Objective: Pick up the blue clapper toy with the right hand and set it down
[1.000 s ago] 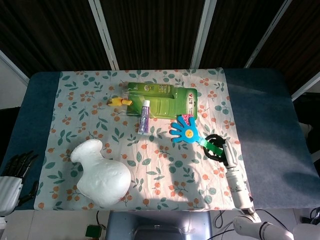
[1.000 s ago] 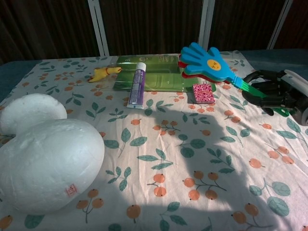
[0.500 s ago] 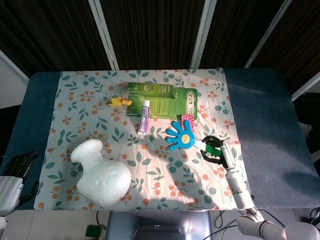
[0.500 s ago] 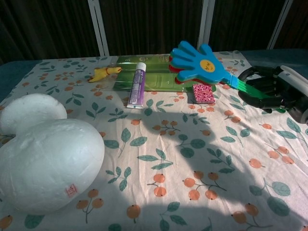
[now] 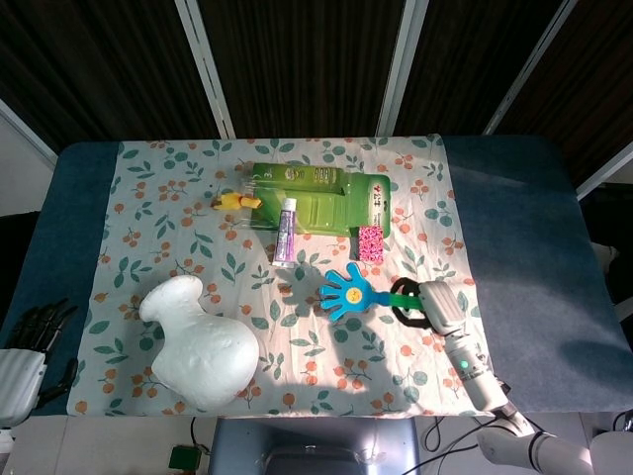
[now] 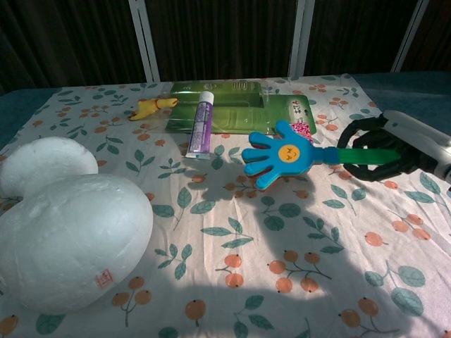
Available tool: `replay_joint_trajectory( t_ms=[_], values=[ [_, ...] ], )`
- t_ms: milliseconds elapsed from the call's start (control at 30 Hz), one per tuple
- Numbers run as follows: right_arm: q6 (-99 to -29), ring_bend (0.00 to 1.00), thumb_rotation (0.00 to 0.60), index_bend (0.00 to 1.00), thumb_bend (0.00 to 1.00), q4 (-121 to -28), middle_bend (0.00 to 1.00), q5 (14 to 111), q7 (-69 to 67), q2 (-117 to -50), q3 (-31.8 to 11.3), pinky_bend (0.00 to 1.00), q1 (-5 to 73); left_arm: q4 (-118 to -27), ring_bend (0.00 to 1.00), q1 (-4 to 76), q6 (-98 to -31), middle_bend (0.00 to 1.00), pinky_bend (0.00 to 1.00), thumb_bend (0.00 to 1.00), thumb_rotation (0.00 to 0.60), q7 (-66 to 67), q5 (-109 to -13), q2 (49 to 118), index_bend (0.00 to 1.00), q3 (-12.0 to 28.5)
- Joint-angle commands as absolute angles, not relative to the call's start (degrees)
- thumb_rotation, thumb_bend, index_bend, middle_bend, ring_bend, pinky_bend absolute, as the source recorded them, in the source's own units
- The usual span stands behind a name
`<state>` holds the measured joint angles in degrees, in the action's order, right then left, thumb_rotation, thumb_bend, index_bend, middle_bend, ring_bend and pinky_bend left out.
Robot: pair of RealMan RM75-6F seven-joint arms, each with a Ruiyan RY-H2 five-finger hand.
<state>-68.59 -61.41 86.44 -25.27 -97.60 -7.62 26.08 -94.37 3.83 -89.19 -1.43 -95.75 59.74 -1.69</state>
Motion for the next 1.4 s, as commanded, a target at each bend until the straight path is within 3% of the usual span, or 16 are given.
replay_joint_trajectory(
  t_ms=[33, 167, 333, 533, 600, 700, 867, 1100, 1400],
  values=[
    [-79.26, 0.89, 0.600, 1.00, 0.53, -65.30, 0.81, 84.20, -55.51, -98.73, -12.09, 0.98, 22.41, -94.39, 0.00, 3.87, -89.13, 0.00, 0.08, 0.49, 0.600, -1.43, -95.80, 59.70, 0.02, -1.75],
    [-80.16, 0.89, 0.600, 1.00, 0.53, -61.50, 0.81, 85.84, -68.10, -99.41, -11.33, 0.98, 22.12, -94.26, 0.00, 3.80, -89.37, 0.00, 0.08, 0.49, 0.600, -1.82, -95.54, 59.64, 0.02, -1.56],
    [-81.30, 0.89, 0.600, 1.00, 0.54, -56.37, 0.81, 86.94, -72.49, -101.33, -10.96, 0.98, 22.59, -94.13, 0.00, 3.78, -89.44, 0.00, 0.08, 0.49, 0.600, -2.09, -95.48, 59.56, 0.02, -1.52],
    [-77.55, 0.90, 0.600, 1.00, 0.54, -54.11, 0.81, 88.27, -63.97, -101.23, -8.84, 0.99, 24.73, -94.19, 0.00, 3.97, -89.04, 0.00, 0.08, 0.49, 0.600, -2.00, -95.45, 59.55, 0.02, -1.56],
    [-71.86, 0.90, 0.600, 1.00, 0.55, -54.98, 0.81, 86.96, -53.66, -99.89, -8.01, 0.99, 26.13, -94.20, 0.00, 3.93, -89.11, 0.00, 0.08, 0.49, 0.600, -1.89, -95.46, 59.59, 0.02, -1.57],
    [-63.95, 0.92, 0.600, 1.00, 0.55, -59.60, 0.81, 83.38, -38.56, -96.91, -7.54, 1.00, 27.46, -94.20, 0.00, 3.92, -89.11, 0.00, 0.08, 0.49, 0.600, -1.86, -95.50, 59.61, 0.02, -1.61],
    [-57.67, 0.92, 0.600, 1.00, 0.55, -70.01, 0.81, 74.29, -22.55, -93.48, -9.83, 1.00, 27.53, -94.28, 0.00, 3.75, -89.41, 0.00, 0.08, 0.49, 0.600, -2.04, -95.18, 59.54, 0.02, -1.45],
    [-59.21, 0.92, 0.600, 1.00, 0.55, -75.00, 0.81, 72.14, -19.28, -92.50, -11.15, 1.00, 26.71, -94.13, 0.00, 3.78, -89.63, 0.00, 0.08, 0.49, 0.600, -2.52, -95.64, 59.46, 0.02, -1.53],
    [-59.02, 0.91, 0.600, 0.98, 0.55, -71.13, 0.81, 71.91, -16.81, -94.31, -10.86, 0.98, 27.04, -94.16, 0.00, 3.85, -89.36, 0.00, 0.08, 0.49, 0.600, -2.23, -95.53, 59.56, 0.02, -1.56]
  ],
)
